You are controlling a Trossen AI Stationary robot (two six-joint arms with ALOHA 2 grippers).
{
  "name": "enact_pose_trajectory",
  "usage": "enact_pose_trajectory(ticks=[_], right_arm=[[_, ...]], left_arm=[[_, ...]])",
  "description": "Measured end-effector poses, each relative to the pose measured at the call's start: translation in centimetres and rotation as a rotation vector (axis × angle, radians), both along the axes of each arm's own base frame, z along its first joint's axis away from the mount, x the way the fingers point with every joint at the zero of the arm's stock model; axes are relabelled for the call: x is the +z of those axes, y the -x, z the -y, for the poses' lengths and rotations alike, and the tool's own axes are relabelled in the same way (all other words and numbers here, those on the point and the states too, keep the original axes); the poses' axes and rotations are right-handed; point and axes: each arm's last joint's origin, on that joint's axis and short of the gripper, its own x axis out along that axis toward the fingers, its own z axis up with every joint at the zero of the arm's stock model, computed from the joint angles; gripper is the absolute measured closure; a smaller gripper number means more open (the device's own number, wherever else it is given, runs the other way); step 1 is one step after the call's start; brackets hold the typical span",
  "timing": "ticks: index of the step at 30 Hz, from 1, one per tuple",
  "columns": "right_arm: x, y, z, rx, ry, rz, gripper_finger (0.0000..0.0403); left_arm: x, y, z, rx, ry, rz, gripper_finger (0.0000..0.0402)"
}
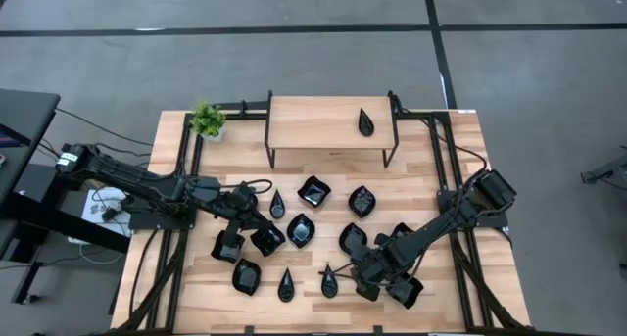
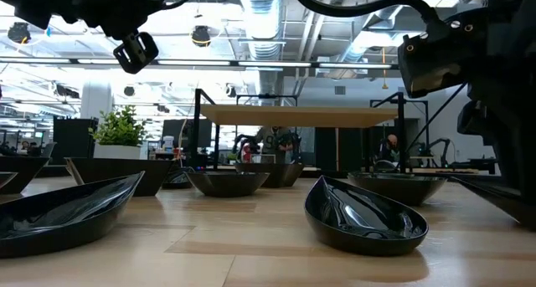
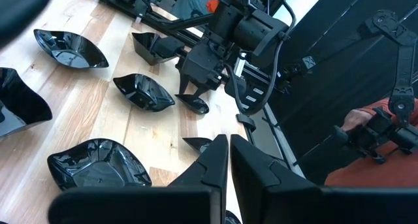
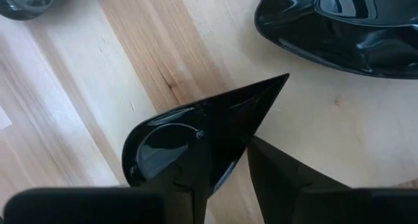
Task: Pick & Place Mini shaped plates
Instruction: Stack the black drop shaped plate on top of the black drop shaped plate on the shelf
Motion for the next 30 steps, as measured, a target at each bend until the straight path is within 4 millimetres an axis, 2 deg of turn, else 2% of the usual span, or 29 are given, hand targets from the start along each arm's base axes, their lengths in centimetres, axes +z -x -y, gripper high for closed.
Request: enact_pose_trajectory(ticks=[30], right_arm=[[0.02, 0.02, -0.09, -0.011, -0.024, -0.013, 0.0306]], left_arm=[[0.03, -0.01, 0.01, 0.001, 0.008, 0.001, 0.0382]])
